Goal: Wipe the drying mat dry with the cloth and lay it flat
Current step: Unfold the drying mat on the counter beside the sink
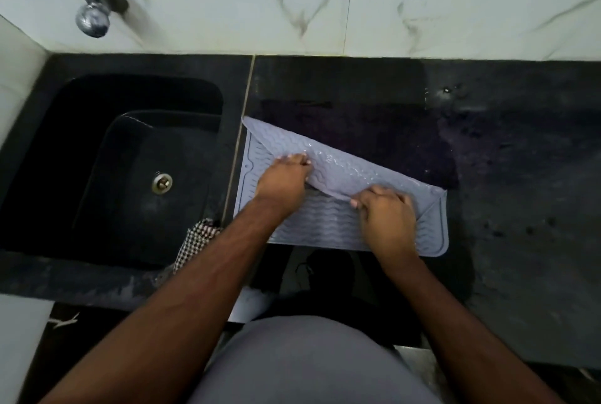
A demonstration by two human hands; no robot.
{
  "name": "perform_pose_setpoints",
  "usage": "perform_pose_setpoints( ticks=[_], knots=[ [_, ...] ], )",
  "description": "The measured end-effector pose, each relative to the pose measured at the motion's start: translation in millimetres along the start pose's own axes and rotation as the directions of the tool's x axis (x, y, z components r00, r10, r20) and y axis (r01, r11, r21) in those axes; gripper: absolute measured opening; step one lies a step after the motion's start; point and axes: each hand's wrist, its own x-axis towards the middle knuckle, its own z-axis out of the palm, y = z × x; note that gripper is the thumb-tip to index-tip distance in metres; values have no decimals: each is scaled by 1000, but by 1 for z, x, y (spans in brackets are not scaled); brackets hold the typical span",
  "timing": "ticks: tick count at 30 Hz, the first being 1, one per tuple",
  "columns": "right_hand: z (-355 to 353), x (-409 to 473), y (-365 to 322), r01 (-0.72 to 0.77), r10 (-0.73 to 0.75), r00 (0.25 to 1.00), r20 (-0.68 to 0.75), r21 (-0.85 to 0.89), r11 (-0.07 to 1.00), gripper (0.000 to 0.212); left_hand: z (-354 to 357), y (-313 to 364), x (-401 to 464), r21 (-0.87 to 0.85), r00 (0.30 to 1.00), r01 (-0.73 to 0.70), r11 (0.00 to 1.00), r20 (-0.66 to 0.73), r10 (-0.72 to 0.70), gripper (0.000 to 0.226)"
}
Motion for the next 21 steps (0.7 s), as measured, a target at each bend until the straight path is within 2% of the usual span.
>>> perform_pose_setpoints(
  ticks=[3, 7, 9, 12, 15, 17, 21],
  knots=[
    [-11, 14, 1, -68, 69, 997, -17, 65, 996, 19, 2, -5, -2, -56, 1000, 8, 998, 2, -8, 55],
    [-20, 22, 12, -1, 1, 1000, -2, -3, 1000, 10, -1, -14, -3, -59, 995, 12, 998, -94, -18, 37],
    [-28, 27, 18, 33, -33, 996, -82, -2, 999, 8, -4, -18, -4, -44, 986, 22, 999, -164, -29, 28],
    [-28, 38, 31, 7, -14, 996, -86, -79, 997, 10, -8, -21, -2, -13, 973, 55, 998, -225, -56, 17],
    [-26, 50, 37, 6, -11, 994, -108, -52, 999, 16, -12, -22, 6, -9, 963, 80, 997, -257, -79, 15],
    [-28, 58, 38, 6, -12, 991, -136, -49, 999, 20, -12, -23, 11, -54, 964, 86, 995, -246, -97, 17],
    [-27, 73, 42, -23, 13, 988, -154, -62, 998, 16, -9, -20, 18, -151, 970, 107, 983, -202, -136, 43]
  ],
)
